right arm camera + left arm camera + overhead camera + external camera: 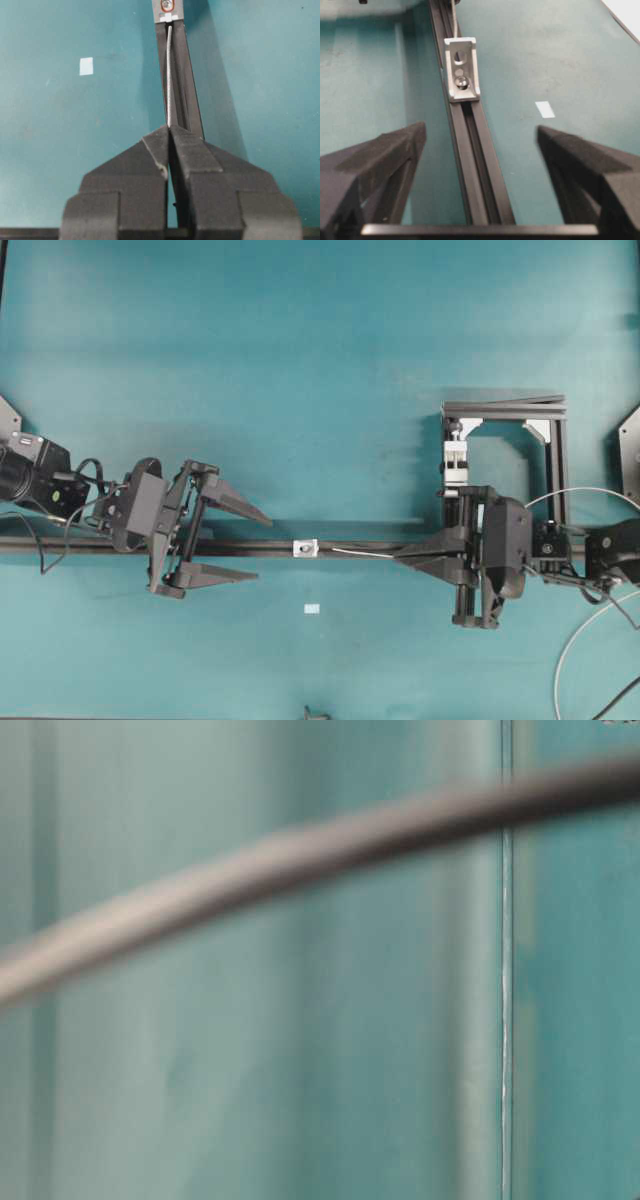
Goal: Insert the wire through the hole in the metal fitting marked with a red label.
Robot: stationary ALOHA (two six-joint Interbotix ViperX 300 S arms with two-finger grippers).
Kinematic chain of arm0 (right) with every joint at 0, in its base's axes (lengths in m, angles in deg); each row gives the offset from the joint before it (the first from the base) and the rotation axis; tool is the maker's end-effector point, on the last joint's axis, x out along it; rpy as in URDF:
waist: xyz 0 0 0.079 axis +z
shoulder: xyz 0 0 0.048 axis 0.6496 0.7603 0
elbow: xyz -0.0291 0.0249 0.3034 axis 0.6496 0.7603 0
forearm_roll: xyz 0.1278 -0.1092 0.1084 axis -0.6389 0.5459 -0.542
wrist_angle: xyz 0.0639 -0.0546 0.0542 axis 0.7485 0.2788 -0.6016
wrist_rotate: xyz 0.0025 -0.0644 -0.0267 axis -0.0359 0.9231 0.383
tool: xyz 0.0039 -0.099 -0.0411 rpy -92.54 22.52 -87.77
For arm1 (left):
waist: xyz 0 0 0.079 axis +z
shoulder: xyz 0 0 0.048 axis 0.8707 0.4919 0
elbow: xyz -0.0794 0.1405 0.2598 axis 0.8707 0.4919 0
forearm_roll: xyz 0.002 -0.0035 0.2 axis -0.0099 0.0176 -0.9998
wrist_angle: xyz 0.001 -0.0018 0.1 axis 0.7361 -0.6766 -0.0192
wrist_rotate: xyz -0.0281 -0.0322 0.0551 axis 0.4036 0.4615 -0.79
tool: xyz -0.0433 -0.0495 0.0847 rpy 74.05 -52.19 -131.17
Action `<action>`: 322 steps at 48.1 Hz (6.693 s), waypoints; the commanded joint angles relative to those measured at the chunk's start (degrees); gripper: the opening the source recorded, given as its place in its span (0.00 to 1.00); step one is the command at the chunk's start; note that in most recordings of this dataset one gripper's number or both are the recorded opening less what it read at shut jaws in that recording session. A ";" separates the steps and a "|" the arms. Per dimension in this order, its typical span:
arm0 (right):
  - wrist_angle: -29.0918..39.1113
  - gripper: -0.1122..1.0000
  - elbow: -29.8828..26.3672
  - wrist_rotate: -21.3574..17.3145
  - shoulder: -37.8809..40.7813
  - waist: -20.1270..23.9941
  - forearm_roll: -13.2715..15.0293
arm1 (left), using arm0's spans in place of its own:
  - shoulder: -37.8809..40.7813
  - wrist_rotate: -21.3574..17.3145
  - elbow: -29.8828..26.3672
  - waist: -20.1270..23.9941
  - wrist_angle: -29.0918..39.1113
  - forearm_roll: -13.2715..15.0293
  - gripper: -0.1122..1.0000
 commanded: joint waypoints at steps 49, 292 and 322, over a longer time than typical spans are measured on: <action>-2.55 0.10 -2.29 0.26 1.32 -0.70 -0.09 | -1.23 -0.79 -0.70 -0.70 -0.62 -0.35 0.18; 2.37 0.10 -13.54 6.94 7.29 -8.61 7.56 | -6.59 -0.35 -7.03 1.76 17.75 -0.35 0.02; 1.93 0.12 -13.80 6.42 7.29 -8.70 7.56 | -7.21 -0.35 -7.29 1.67 19.16 -0.35 0.01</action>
